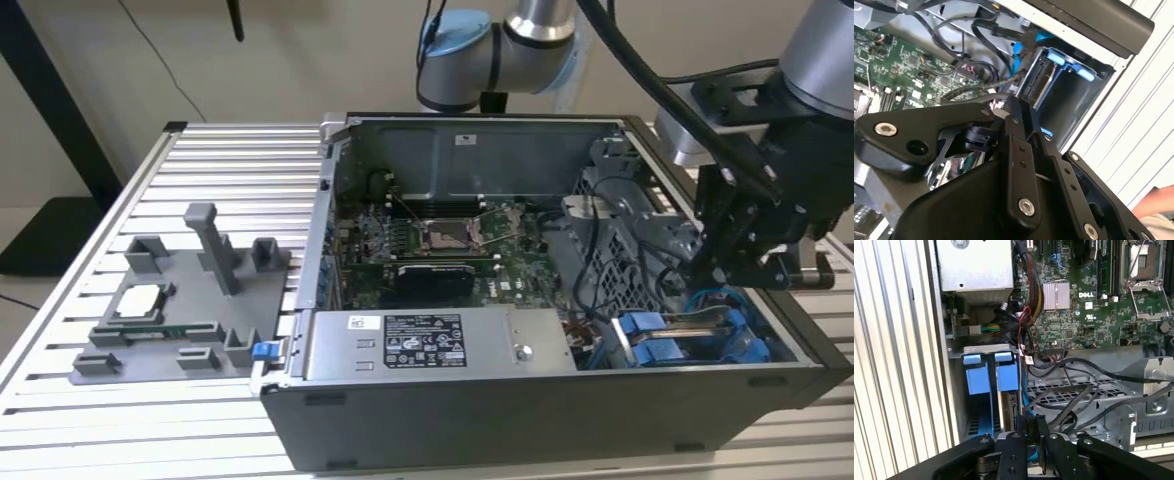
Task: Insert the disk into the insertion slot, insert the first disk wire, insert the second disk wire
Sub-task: 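Insert the first disk wire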
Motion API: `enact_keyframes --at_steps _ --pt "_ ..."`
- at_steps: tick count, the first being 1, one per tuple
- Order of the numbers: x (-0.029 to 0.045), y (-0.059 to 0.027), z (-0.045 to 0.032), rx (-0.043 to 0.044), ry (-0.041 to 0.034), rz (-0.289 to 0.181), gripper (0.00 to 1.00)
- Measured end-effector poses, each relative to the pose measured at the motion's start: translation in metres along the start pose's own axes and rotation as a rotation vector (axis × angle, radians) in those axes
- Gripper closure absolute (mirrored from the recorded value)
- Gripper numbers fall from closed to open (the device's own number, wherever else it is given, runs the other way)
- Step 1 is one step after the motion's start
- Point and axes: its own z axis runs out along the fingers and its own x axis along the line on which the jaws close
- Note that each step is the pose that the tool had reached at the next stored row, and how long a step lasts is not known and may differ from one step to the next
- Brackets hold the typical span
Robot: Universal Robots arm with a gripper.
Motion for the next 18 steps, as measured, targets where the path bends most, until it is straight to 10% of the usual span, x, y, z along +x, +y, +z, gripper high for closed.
enact_keyframes --at_steps 7,18 --pt "0.0140 -0.0032 0.0011 -0.0012 0.0045 0.000 1.00" --pt "0.0148 -0.0095 0.0124 -0.0007 0.0103 -0.001 1.00"
